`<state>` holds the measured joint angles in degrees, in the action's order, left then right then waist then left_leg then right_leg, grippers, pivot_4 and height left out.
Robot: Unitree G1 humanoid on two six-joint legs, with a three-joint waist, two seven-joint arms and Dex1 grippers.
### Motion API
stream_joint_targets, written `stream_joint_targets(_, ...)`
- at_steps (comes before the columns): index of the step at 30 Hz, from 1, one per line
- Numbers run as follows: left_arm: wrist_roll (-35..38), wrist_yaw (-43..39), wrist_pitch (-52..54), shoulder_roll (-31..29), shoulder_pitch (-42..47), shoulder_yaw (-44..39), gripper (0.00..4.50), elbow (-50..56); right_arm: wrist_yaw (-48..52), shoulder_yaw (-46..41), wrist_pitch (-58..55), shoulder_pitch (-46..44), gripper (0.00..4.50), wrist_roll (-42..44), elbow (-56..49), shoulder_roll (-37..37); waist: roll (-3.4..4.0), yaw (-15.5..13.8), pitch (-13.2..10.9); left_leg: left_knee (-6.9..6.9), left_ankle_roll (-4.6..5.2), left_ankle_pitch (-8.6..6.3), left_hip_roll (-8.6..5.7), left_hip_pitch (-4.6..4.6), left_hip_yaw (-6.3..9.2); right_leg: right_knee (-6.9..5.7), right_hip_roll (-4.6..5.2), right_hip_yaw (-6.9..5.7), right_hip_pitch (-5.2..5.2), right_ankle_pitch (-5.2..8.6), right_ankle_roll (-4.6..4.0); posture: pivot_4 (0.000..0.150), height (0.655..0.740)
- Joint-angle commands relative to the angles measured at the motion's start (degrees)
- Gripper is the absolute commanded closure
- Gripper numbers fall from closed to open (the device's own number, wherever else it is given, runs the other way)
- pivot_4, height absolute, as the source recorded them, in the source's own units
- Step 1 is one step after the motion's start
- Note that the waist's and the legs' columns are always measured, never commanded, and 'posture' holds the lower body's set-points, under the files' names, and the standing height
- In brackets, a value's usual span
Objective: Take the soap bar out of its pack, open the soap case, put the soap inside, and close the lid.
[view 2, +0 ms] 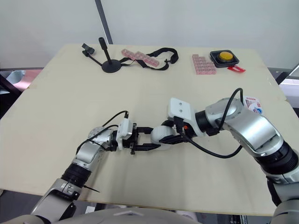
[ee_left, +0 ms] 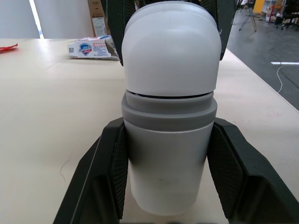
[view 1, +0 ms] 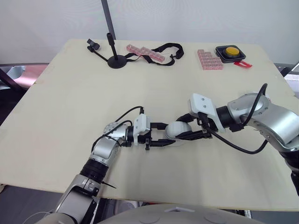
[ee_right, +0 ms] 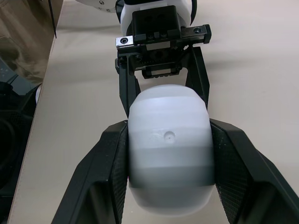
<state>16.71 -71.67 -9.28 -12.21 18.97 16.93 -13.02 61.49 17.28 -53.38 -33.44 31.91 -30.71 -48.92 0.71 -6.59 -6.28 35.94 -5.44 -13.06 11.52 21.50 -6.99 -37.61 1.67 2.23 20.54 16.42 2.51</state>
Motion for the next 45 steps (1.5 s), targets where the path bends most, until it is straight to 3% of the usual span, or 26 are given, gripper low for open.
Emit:
stream_joint_targets(1, -0.1, 0.8, -0.13, -0.3, 0.45, -0.58, 2.59, -0.35, -0.11, -0.73, -0.22, 0.3, 2.33, 0.15, -0.09, -0.35, 0.0, 0.0, 0.0, 0.0, 0.0, 0.0, 0.0, 0.0, 0.0, 0.0, 0.0, 0.0, 0.0, 0.0, 0.0, 0.15, 0.7395)
stream_joint_targets(32, -0.35, 1.03, 0.24, -0.29, 0.77, -0.42, 2.59, -0.26, -0.82, -0.6, -1.97, 0.57, 2.33, 1.21, 0.02, 0.56, 0.0, 0.04, 0.0, 0.0, 0.0, 0.01, 0.0, -0.01, -0.01, -0.01, 0.0, 0.02, -0.01, 0.0, 0.0, 0.15, 0.7395)
stream_joint_targets(36, -0.44, 0.94, 0.04, -0.3, 0.86, -0.38, 2.59, -0.5, -1.09, -0.56, -0.87, 0.63, 0.92, 0.48, -0.01, 0.67, 0.0, -0.02, 0.0, 0.01, 0.0, 0.01, 0.0, -0.01, -0.01, 0.0, 0.0, 0.01, 0.0, 0.0, 0.0, 0.15, 0.7395)
stream_joint_targets(45, -0.59, 0.9, 0.15, -0.49, 0.61, -0.12, 2.59, -0.24, -1.37, -0.65, 0.2, 0.78, 0.92, -0.23, 0.08, 0.73, 0.0, -0.01, 0.0, 0.01, 0.0, 0.01, 0.0, -0.01, -0.01, -0.02, -0.01, 0.01, 0.0, 0.0, 0.0, 0.15, 0.7395)
